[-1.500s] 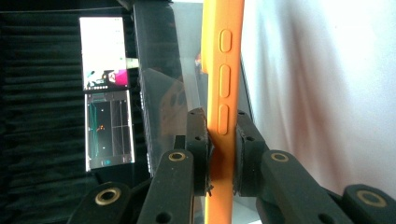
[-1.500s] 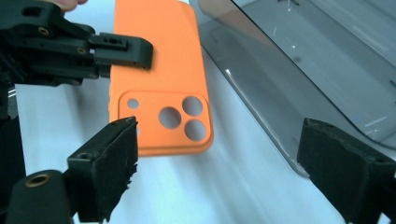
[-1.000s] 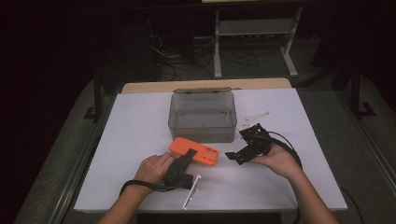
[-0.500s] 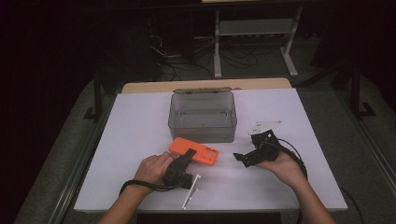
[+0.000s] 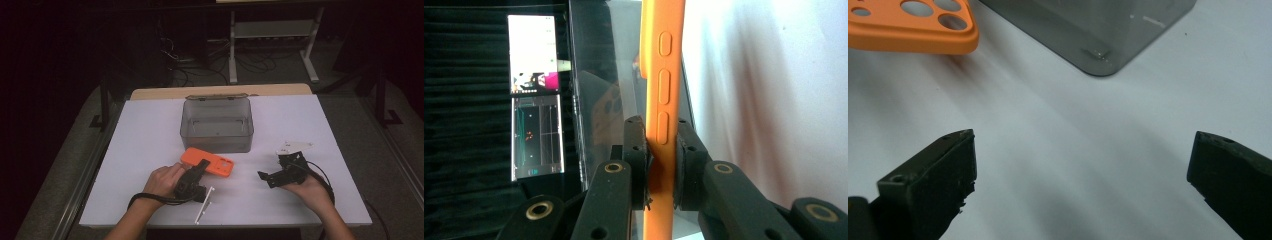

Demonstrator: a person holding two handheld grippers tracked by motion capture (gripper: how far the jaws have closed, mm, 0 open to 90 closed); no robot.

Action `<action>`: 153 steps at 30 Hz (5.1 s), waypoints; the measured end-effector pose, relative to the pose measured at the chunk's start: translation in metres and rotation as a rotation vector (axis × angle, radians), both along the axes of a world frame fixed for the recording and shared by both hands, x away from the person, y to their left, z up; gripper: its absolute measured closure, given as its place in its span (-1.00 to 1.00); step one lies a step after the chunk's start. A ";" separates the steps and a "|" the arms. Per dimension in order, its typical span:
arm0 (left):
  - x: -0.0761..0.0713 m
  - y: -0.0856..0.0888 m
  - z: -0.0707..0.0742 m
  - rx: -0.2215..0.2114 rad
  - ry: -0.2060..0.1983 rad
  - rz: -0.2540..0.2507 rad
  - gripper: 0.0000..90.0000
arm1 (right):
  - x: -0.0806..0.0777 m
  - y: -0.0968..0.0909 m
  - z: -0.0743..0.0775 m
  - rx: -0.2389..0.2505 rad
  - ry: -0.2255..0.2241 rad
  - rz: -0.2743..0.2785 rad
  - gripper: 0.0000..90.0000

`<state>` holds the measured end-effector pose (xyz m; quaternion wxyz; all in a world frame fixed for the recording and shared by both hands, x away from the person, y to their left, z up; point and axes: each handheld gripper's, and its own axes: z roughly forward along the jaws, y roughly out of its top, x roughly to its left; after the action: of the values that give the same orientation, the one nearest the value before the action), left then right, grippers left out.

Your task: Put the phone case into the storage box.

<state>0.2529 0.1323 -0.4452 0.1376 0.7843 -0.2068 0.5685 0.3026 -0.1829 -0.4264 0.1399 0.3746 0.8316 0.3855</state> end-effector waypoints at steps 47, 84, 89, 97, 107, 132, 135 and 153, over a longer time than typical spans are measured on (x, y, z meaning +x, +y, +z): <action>0.010 0.003 0.010 -0.146 0.118 0.026 0.77 | -0.018 -0.002 -0.014 0.009 -0.029 -0.015 -1.00; 0.021 0.013 0.028 -0.352 0.317 0.070 0.77 | -0.018 -0.002 -0.014 -0.002 -0.036 -0.014 -1.00; 0.024 0.015 0.030 -0.390 0.360 0.073 0.77 | -0.018 -0.002 -0.014 -0.003 -0.037 -0.012 -1.00; 0.027 0.019 0.034 -0.442 0.416 0.092 0.77 | -0.019 -0.002 -0.014 -0.008 -0.041 -0.007 -1.00; 0.033 0.024 0.037 -0.519 0.502 0.103 0.77 | -0.019 -0.002 -0.013 -0.012 -0.044 -0.004 -1.00; 0.047 0.037 0.044 -0.700 0.729 0.131 0.77 | -0.019 -0.002 -0.013 -0.014 -0.046 -0.002 -1.00; 0.049 0.039 0.045 -0.731 0.759 0.131 0.77 | -0.019 -0.002 -0.013 -0.014 -0.045 -0.002 -1.00; 0.062 0.051 0.047 -0.897 0.957 0.143 0.77 | -0.019 -0.001 -0.014 -0.019 -0.043 0.001 -1.00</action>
<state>0.3146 0.1831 -0.3977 0.4896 0.8289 0.1866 0.1959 0.2835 -0.1844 -0.4403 0.1613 0.3644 0.8322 0.3854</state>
